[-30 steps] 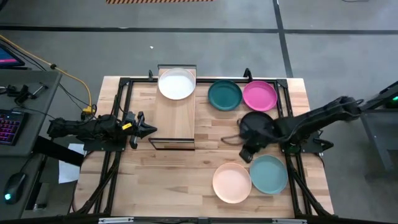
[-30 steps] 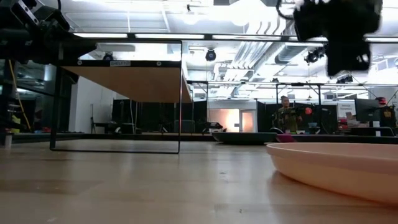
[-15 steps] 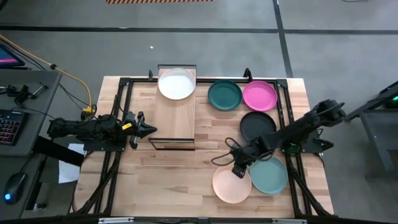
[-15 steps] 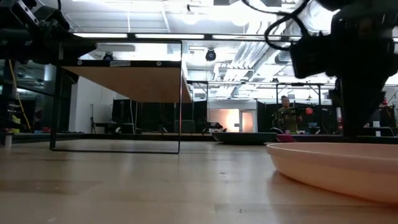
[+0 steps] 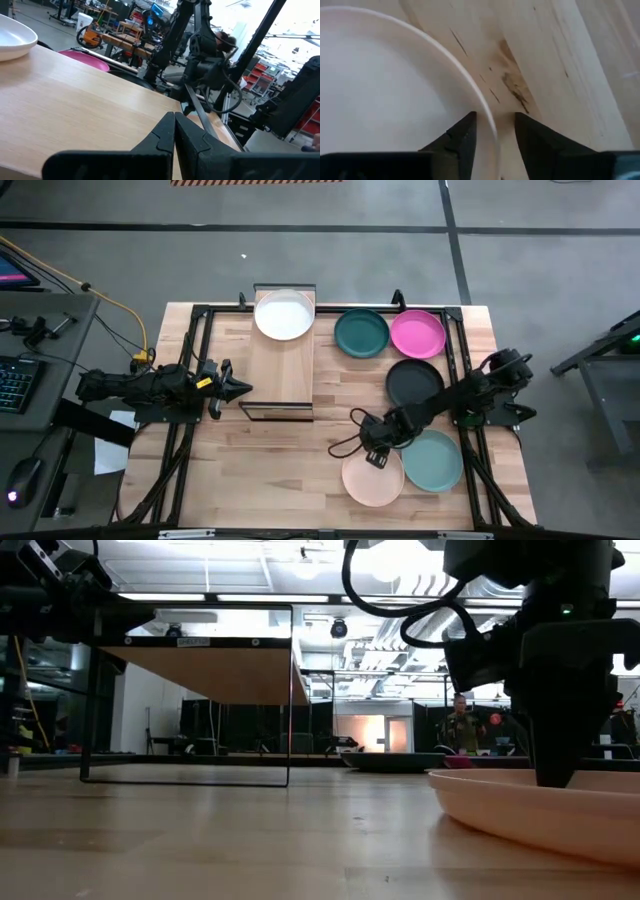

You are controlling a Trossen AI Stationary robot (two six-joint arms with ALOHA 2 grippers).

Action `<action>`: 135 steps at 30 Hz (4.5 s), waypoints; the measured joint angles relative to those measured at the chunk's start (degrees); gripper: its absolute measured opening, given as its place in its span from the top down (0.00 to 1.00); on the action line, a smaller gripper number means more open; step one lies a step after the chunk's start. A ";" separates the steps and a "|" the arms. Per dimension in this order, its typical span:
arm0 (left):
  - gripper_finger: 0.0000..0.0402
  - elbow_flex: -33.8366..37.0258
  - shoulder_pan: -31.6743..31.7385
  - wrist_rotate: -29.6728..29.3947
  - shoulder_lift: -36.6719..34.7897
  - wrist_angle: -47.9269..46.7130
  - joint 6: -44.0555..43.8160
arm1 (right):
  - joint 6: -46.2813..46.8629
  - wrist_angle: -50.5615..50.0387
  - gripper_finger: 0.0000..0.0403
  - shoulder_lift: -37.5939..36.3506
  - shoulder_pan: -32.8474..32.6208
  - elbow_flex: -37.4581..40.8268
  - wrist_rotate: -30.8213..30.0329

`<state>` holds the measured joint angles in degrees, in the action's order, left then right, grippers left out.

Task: Place and stack plates onto a shelf
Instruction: Stack the light orange plate on top of the white plate on the shelf, then put the dark blue plate on the shelf

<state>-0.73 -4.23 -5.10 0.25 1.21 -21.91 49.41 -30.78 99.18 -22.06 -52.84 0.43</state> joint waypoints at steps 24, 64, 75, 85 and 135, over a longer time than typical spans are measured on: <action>1.00 0.02 0.00 0.00 0.00 0.00 0.00 | -6.33 -6.25 1.00 -21.96 6.49 0.39 4.84; 1.00 0.00 0.00 0.00 0.00 -0.02 0.00 | 0.28 -10.59 1.00 19.85 47.83 -65.13 4.59; 1.00 0.00 0.02 -0.01 0.00 0.01 0.00 | 0.08 -13.53 1.00 20.48 49.98 -65.24 4.67; 1.00 0.00 0.02 -0.01 0.00 0.01 0.00 | 0.23 -13.59 1.00 20.48 49.78 -65.18 1.71; 1.00 0.00 0.01 0.00 0.00 -0.02 0.00 | -13.26 0.92 0.60 -46.12 27.49 -1.11 -3.40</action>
<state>-0.73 -4.22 -5.10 0.25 1.19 -21.91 36.15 -29.85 53.05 5.43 -53.95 -2.97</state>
